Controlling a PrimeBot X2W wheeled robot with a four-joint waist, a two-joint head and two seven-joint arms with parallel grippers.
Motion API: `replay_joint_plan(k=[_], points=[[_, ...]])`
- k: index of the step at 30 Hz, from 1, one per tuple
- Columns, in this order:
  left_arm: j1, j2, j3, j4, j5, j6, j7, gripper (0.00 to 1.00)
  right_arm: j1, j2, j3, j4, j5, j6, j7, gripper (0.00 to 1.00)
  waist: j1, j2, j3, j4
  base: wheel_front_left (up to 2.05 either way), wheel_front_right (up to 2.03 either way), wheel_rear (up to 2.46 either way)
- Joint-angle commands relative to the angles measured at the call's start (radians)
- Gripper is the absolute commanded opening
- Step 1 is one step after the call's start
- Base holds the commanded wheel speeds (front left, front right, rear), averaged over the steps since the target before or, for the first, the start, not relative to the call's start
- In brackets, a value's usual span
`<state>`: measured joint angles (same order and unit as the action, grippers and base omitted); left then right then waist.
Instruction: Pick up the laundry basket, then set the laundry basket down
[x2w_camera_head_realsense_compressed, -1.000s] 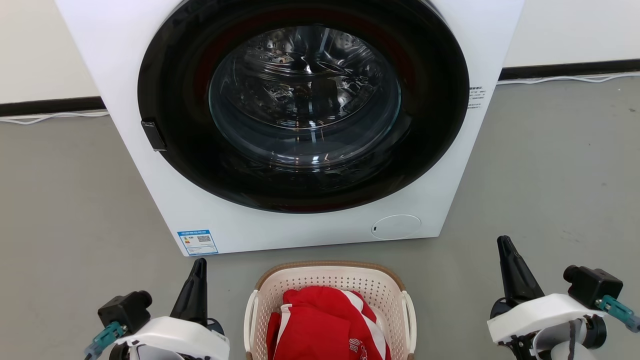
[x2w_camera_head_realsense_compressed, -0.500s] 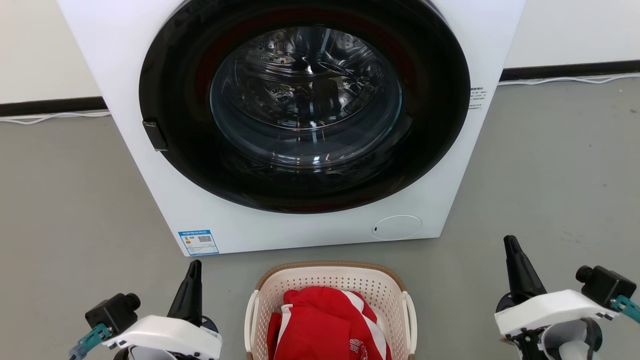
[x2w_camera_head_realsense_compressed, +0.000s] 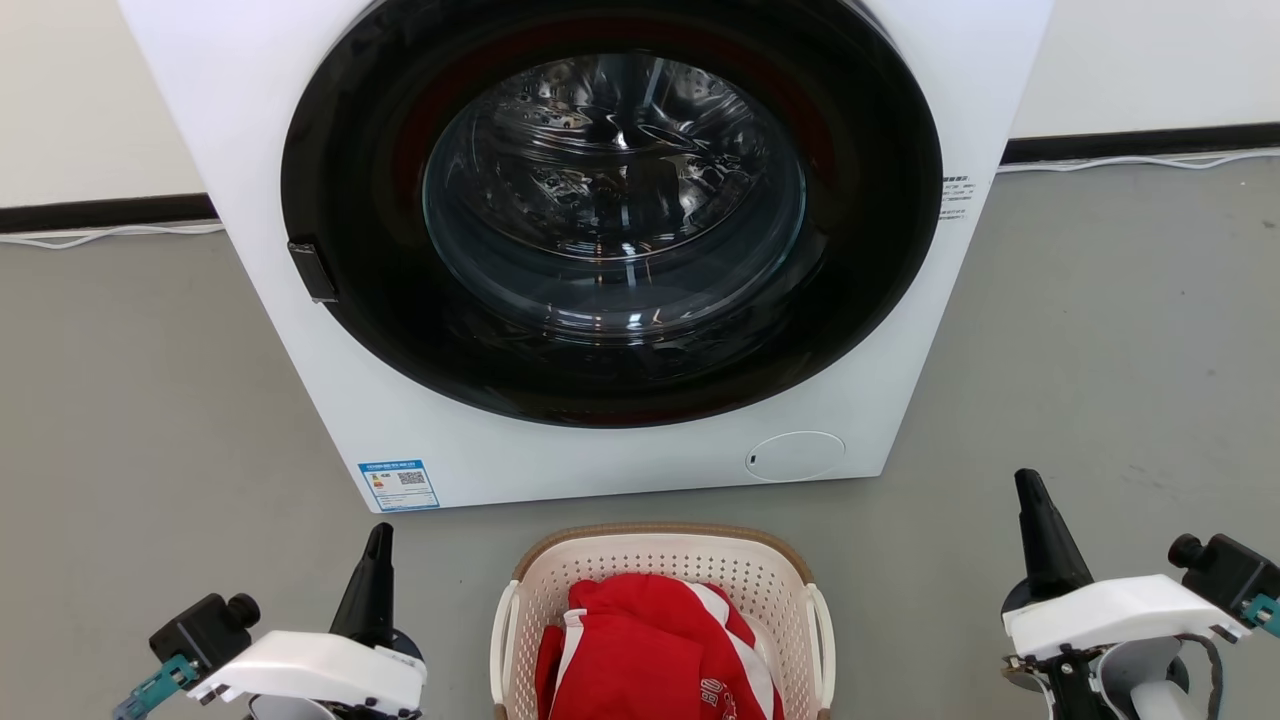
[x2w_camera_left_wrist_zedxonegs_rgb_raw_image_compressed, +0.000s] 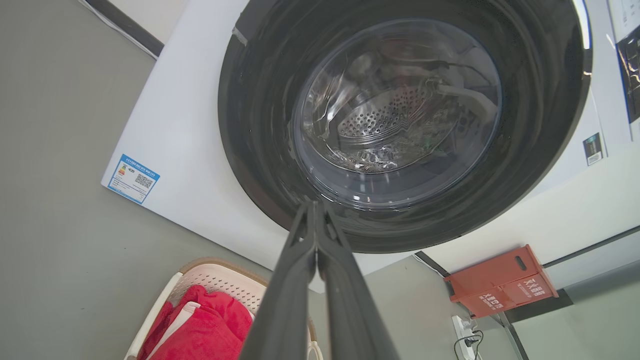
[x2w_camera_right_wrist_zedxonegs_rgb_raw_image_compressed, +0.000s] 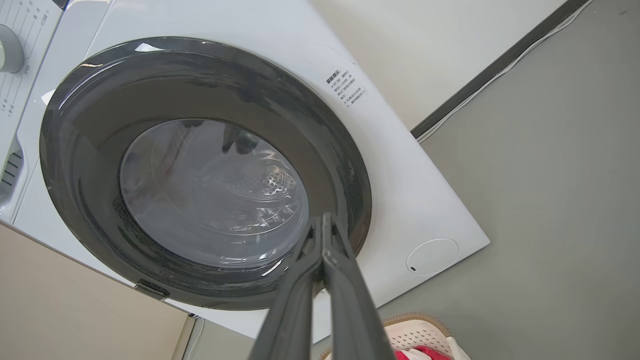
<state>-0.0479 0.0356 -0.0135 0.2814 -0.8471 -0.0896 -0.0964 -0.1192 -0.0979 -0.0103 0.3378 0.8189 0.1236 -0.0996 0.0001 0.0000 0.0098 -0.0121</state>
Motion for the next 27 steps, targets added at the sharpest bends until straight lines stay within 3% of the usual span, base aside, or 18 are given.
replay_joint_plan(k=[1,27], points=[[-0.043,0.008,0.02,-0.03,-0.023,-0.012,0.003,0.0,-0.014,-0.004,-0.001,-0.03,0.024,0.004,0.01,0.0,-0.0001,0.0,0.0,0.0,0.0,0.0,0.0],[-0.049,0.01,0.06,-0.032,-0.296,-0.022,0.079,0.0,-0.005,0.015,-0.039,-0.054,0.307,0.005,0.085,0.0,-0.0001,0.0,-0.003,0.005,0.0,0.0,0.0]])
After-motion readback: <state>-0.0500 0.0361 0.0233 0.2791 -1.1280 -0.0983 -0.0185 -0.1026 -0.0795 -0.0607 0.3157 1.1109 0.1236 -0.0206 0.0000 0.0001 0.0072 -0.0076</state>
